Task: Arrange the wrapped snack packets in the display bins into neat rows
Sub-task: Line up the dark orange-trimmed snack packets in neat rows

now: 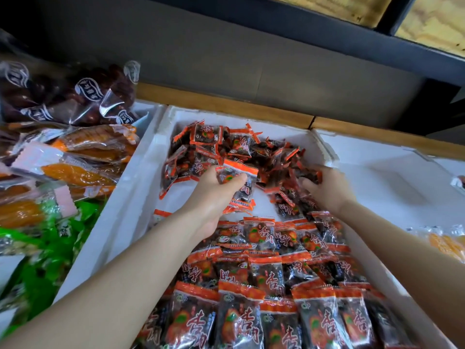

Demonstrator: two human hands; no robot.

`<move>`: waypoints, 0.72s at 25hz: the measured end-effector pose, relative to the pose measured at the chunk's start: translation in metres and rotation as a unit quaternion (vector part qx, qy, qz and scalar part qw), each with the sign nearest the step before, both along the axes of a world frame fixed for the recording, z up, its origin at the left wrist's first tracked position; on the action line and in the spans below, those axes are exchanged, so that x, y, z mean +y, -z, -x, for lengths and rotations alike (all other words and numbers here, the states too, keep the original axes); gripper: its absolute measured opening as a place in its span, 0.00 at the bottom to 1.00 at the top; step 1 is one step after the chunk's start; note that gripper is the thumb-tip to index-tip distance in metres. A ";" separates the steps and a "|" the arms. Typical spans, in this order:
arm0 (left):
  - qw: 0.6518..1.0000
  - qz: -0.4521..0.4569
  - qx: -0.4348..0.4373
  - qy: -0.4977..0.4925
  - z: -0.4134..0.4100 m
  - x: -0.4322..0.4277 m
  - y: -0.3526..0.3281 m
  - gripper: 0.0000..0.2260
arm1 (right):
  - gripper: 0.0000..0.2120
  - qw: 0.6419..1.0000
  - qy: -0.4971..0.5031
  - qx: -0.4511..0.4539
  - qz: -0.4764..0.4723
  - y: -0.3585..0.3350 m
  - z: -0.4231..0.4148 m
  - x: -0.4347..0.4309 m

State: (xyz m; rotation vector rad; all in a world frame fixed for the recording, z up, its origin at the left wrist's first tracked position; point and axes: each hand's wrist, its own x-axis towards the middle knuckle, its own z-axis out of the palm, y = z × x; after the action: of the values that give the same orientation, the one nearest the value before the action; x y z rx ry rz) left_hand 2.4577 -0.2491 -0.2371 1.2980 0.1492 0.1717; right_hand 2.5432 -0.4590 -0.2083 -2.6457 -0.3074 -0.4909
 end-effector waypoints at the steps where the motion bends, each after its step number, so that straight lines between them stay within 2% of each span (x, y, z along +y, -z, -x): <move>1: 1.000 -0.003 0.002 -0.008 -0.001 0.000 0.001 0.16 | 0.16 1.000 -0.012 -0.014 -0.022 -0.006 0.010 0.000; 4: 1.000 -0.018 0.013 -0.009 -0.002 -0.001 0.003 0.24 | 0.09 0.993 -0.081 -0.059 -0.055 -0.018 0.042 0.005; 6: 0.999 -0.018 0.029 0.004 0.005 -0.004 0.002 0.31 | 0.08 0.982 -0.142 -0.113 -0.052 -0.022 0.063 0.012; 8: 0.999 -0.005 0.053 0.002 0.009 -0.007 -0.003 0.29 | 0.11 0.961 -0.220 -0.165 -0.022 -0.021 0.080 0.022; 10: 0.996 0.028 0.079 0.006 0.010 -0.008 -0.012 0.22 | 0.12 0.931 -0.289 -0.217 0.055 -0.014 0.090 0.030; 13: 0.992 0.064 0.098 0.046 0.012 -0.009 -0.025 0.20 | 0.15 0.892 -0.326 -0.274 0.154 0.001 0.091 0.033; 16: 0.998 0.027 0.048 0.033 0.017 -0.010 -0.019 0.13 | 0.24 0.886 -0.336 -0.256 0.190 0.005 0.087 0.028; 18: 0.999 0.014 0.033 -0.009 0.018 -0.007 -0.014 0.16 | 0.25 0.905 -0.324 -0.222 0.164 0.003 0.089 0.026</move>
State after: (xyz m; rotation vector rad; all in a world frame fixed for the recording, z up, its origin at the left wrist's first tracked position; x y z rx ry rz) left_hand 2.4396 -0.2557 -0.2228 1.2748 0.2192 0.1412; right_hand 2.4544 -0.4330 -0.2110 -2.4760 -1.4607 -0.8551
